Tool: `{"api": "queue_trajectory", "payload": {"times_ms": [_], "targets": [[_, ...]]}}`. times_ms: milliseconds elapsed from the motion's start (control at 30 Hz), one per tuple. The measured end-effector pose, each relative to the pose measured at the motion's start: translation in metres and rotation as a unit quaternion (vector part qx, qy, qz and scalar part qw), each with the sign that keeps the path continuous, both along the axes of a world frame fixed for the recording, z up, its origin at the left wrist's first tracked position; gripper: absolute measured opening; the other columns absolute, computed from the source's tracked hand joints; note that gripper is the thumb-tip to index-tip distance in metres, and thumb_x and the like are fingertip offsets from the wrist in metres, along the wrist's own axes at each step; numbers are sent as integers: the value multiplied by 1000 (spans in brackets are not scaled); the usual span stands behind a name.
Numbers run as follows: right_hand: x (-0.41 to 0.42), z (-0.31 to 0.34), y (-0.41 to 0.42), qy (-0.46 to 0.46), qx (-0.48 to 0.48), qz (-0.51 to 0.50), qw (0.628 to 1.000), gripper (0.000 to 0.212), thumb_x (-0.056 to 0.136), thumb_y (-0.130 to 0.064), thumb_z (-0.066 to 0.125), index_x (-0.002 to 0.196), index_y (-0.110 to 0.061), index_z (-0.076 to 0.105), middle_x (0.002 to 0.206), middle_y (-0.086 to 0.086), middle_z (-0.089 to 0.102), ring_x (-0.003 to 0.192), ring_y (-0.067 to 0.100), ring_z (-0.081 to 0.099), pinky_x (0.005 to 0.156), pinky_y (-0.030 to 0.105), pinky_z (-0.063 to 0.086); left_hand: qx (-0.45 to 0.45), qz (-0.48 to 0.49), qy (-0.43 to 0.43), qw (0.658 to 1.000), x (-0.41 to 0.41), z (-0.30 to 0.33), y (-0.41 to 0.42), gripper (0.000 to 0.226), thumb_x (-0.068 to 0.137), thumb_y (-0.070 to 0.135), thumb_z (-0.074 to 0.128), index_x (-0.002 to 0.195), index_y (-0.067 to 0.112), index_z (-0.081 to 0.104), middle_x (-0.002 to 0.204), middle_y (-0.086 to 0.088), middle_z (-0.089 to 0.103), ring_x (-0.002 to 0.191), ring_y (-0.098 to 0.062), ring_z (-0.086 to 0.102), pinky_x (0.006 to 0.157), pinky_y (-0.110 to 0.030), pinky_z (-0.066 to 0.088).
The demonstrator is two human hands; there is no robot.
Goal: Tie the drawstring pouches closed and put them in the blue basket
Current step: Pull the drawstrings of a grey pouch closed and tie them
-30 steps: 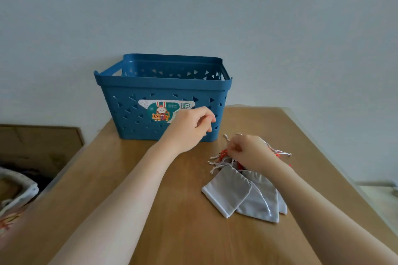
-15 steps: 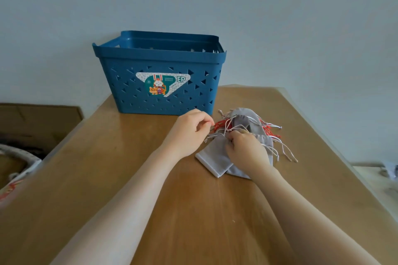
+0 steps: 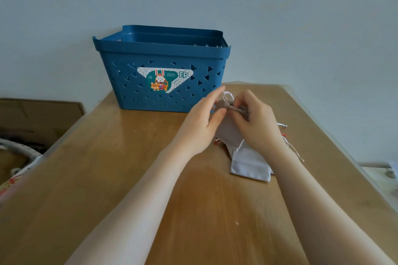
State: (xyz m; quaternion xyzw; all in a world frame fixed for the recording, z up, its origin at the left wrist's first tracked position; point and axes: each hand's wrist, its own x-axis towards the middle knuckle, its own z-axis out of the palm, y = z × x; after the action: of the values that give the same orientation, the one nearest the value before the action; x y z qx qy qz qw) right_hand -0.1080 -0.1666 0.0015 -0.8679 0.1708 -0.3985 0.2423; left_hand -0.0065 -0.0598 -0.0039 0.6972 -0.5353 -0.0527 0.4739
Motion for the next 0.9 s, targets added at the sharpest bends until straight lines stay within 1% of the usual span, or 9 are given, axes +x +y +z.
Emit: {"api": "queue_trajectory", "payload": {"times_ms": [100, 200, 300, 400, 533, 667, 767, 833, 900], "targets": [[-1, 3, -8, 41, 33, 41, 998, 13, 85, -10, 62, 82, -17, 52, 68, -10, 56, 60, 2, 48, 53, 13, 35, -27, 27, -25, 999, 6, -3, -10, 42, 97, 6, 39, 135, 21, 47, 135, 0, 41, 125, -9, 37, 105, -22, 29], [0, 3, -13, 53, 54, 55, 996, 10, 84, -13, 66, 82, -17, 56, 67, -14, 56, 60, 2, 48, 55, 14, 35, 27, 130, -158, 978, 16, -12, -16, 28, 94, 12, 46, 117, 13, 62, 144, -9, 36, 132, -28, 33, 106, -41, 23], [2, 3, -14, 74, 38, 49, 995, 12, 85, -16, 63, 83, -18, 51, 71, -2, 59, 64, 15, 48, 59, 29, 38, 39, 164, -244, 955, 24, -19, -13, 23, 95, 24, 49, 98, 8, 66, 142, -9, 42, 132, -30, 34, 101, -42, 20], [0, 4, -16, 100, 6, 30, 994, 11, 89, -21, 58, 91, -14, 50, 78, 6, 61, 68, 21, 49, 60, 30, 37, 38, 164, -253, 953, 34, -17, -3, 36, 97, 31, 39, 88, 8, 65, 126, -4, 56, 121, -27, 43, 94, -38, 24], [-2, 3, -22, 158, -29, -24, 987, 18, 95, -26, 46, 110, -19, 53, 90, 9, 64, 75, 29, 56, 70, 39, 49, 69, 90, 47, 992, 28, -8, 4, 37, 102, 26, 32, 84, 8, 59, 79, 4, 62, 77, -15, 57, 70, -25, 41], [-6, 5, -26, 223, -38, -46, 973, 15, 93, -29, 52, 93, -19, 63, 83, 8, 67, 73, 27, 59, 69, 37, 50, -18, 101, 136, 985, 18, -6, 4, 42, 99, 29, 42, 65, 6, 50, 56, 0, 52, 53, -4, 49, 57, -12, 39], [-11, 7, -28, 262, -4, -29, 965, 37, 90, -36, 57, 67, -7, 57, 59, -1, 58, 55, 14, 49, 51, 23, 38, -59, 120, 224, 965, 18, -4, 2, 43, 93, 29, 53, 55, 9, 53, 54, 0, 52, 54, -8, 46, 57, -16, 40], [-15, 8, -28, 226, 44, -28, 973, 46, 89, -38, 57, 56, -7, 50, 43, -8, 43, 42, 7, 36, 43, 18, 29, -69, 136, 318, 936, 19, -3, 0, 48, 91, 27, 57, 43, 19, 57, 64, -3, 56, 60, -11, 47, 62, -22, 41], [-18, 8, -30, 159, 124, -17, 979, 48, 90, -37, 55, 54, -6, 45, 43, -7, 37, 39, 7, 29, 42, 17, 25, -89, 116, 436, 888, 19, 1, -1, 46, 91, 21, 59, 45, 21, 64, 73, -6, 61, 61, -11, 48, 60, -23, 41]]}}
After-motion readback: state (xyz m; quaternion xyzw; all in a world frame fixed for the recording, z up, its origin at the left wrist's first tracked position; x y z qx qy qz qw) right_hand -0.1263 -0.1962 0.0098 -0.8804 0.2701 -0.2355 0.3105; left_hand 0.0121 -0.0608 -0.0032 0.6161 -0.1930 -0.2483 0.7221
